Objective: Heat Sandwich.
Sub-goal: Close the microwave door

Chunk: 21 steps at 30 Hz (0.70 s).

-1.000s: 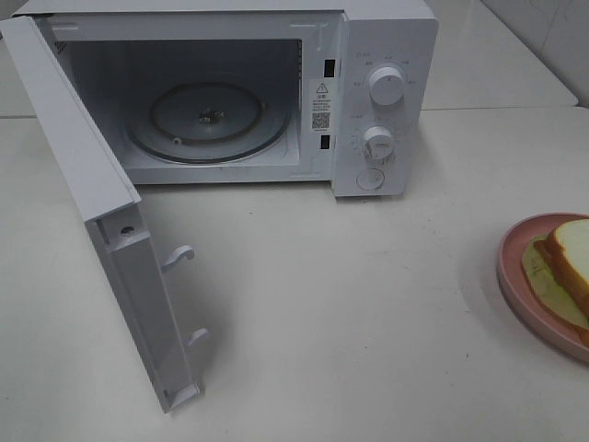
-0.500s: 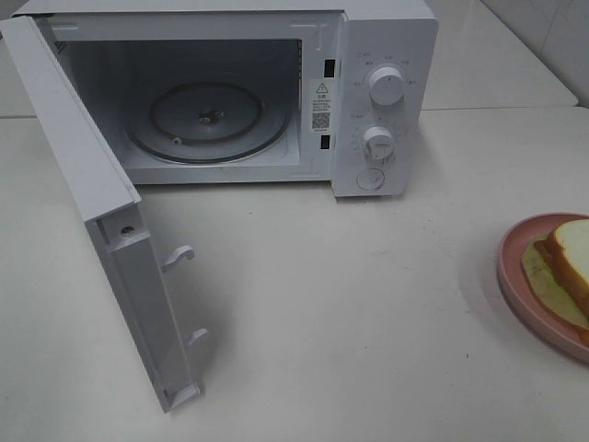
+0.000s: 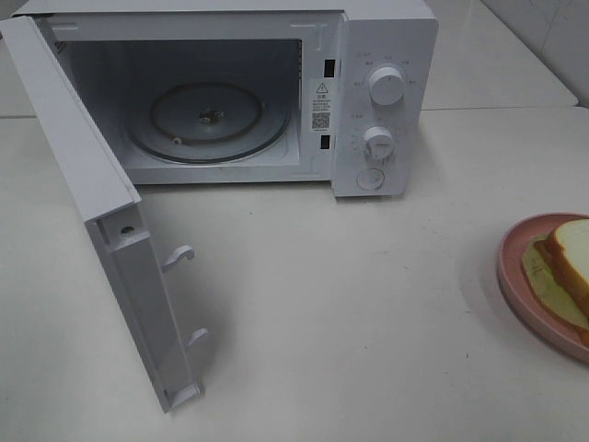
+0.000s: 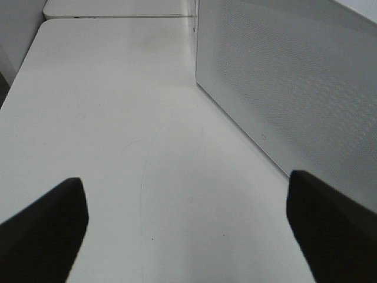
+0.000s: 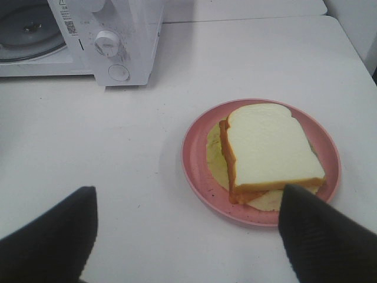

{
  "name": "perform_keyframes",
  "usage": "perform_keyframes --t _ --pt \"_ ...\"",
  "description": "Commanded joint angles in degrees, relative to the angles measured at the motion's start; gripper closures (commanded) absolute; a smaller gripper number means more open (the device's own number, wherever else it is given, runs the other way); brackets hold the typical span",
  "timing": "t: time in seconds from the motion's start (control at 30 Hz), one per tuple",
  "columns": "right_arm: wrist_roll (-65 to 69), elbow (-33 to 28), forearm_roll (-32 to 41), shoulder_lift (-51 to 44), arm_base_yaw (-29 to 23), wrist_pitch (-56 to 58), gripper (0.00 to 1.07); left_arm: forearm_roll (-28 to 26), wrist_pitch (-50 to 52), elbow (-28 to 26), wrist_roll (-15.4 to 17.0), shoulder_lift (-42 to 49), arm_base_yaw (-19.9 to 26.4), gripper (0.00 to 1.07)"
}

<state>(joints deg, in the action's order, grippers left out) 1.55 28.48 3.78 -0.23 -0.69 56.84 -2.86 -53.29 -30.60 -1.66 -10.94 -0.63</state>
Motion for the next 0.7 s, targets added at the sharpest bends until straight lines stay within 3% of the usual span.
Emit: perform_keyframes --t 0.03,0.1,0.13,0.2,0.27,0.3,0.37,0.7 --pt "-0.5 -0.1 0.1 -1.6 0.5 0.0 0.31 -0.4 5.0 0.9 0.1 -4.0 0.1 0.48" --pt "-0.5 -0.1 0.1 -1.6 0.5 0.0 0.31 -0.6 8.3 1.1 0.1 -7.7 0.1 0.63" --pt "-0.5 -0.1 0.1 -1.6 0.5 0.0 0.31 -0.6 8.3 1.1 0.1 -7.7 0.1 0.63" --pt "-0.5 -0.1 0.1 -1.6 0.5 0.0 0.31 -0.5 10.8 1.1 0.1 -9.9 -0.1 0.74" --pt "-0.5 -0.1 0.1 -1.6 0.5 0.0 0.31 -0.5 15.7 1.3 0.1 -12.9 -0.1 0.92" --pt "-0.5 -0.1 0.1 -1.6 0.5 0.0 0.31 -0.5 15.7 1.3 0.1 -12.9 -0.1 0.92" --pt "-0.5 -0.1 0.1 -1.6 0.5 0.0 0.31 -0.5 18.7 1.3 0.1 -14.8 -0.1 1.06" --pt "-0.5 -0.1 0.1 -1.6 0.5 0.0 0.31 -0.2 38.4 8.1 0.1 -23.9 -0.1 1.07"
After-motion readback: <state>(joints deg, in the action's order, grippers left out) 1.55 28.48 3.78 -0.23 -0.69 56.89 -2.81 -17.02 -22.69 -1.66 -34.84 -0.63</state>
